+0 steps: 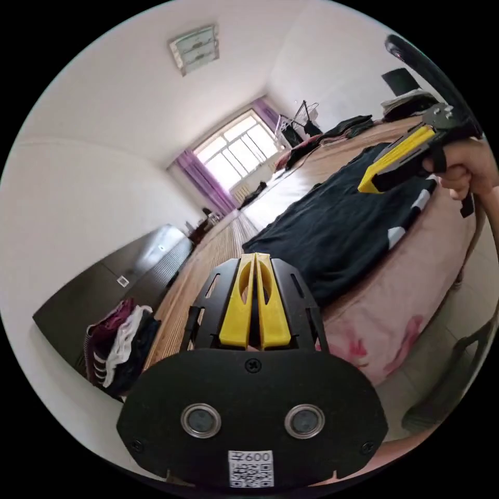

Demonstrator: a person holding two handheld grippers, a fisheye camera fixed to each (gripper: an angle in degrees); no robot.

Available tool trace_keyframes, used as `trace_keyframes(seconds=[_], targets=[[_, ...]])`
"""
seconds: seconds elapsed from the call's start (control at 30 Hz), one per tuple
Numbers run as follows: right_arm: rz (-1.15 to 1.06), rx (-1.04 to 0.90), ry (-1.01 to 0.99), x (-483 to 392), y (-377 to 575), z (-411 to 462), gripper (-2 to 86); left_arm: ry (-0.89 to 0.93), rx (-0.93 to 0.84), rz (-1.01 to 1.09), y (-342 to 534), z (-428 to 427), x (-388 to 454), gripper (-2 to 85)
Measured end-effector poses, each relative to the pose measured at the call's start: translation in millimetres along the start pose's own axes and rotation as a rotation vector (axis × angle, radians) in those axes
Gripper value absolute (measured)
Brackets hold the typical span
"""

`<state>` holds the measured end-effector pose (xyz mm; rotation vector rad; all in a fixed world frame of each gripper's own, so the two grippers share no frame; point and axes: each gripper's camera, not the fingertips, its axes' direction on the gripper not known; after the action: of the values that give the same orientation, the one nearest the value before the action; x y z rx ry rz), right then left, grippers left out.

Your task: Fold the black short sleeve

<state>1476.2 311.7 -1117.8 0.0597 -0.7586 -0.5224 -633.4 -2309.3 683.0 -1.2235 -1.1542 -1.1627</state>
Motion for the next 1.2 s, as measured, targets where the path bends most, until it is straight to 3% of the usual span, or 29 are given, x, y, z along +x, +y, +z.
trace_keyframes(seconds=[0.1,0.2,0.27,0.33,0.4,0.47,0.53,0.63,0.7,0.8,0.87,0.97,1.07,1.2], targets=[[0.023,0.036,-0.037,9.6,43.9,-11.1,-0.8,0.219,0.014,-0.102,6.6,-9.8,38.9,0.6],[-0.023,0.128,0.237,5.3,77.0,-10.3,-0.8,0.381,0.018,-0.237,11.4,-2.5,61.9,0.5],[0.013,-0.038,0.371,24.2,83.8,7.9,-0.8,0.463,0.002,-0.304,14.2,12.9,70.9,0.4],[-0.005,-0.114,0.349,44.1,95.2,15.6,-0.8,0.515,-0.033,-0.309,17.1,28.0,75.2,0.4],[-0.013,-0.049,0.330,64.8,111.5,5.4,-0.8,0.518,-0.075,-0.315,26.7,45.4,76.8,0.5],[0.024,-0.100,0.433,101.1,127.4,3.0,-0.7,0.481,-0.177,-0.314,48.7,71.5,71.5,0.6],[0.041,-0.093,0.447,126.8,136.3,-7.2,-0.4,0.449,-0.168,-0.305,70.7,79.1,61.4,0.7],[0.139,-0.109,0.489,172.9,148.9,-21.8,0.0,0.325,-0.231,-0.314,102.8,87.5,36.5,0.8],[0.174,-0.109,0.486,194.7,156.3,-30.3,0.7,0.204,-0.272,-0.257,115.5,91.1,22.5,0.8],[0.228,-0.080,0.390,222.8,166.7,-43.6,4.6,-0.016,-0.218,0.061,129.1,103.0,4.2,0.9],[0.234,-0.050,0.303,237.3,176.7,-49.7,8.9,0.127,-0.118,0.317,143.4,104.8,-18.4,0.9],[0.146,-0.062,0.364,243.3,187.0,-44.4,10.8,0.312,-0.046,0.571,169.2,100.6,-38.1,1.0],[0.181,-0.060,0.373,264.9,189.6,-44.5,11.1,0.280,-0.084,0.743,195.4,106.5,-39.0,1.3],[0.169,-0.050,0.346,296.0,195.0,-47.9,11.1,0.314,-0.107,0.804,218.5,120.5,-46.1,1.6]])
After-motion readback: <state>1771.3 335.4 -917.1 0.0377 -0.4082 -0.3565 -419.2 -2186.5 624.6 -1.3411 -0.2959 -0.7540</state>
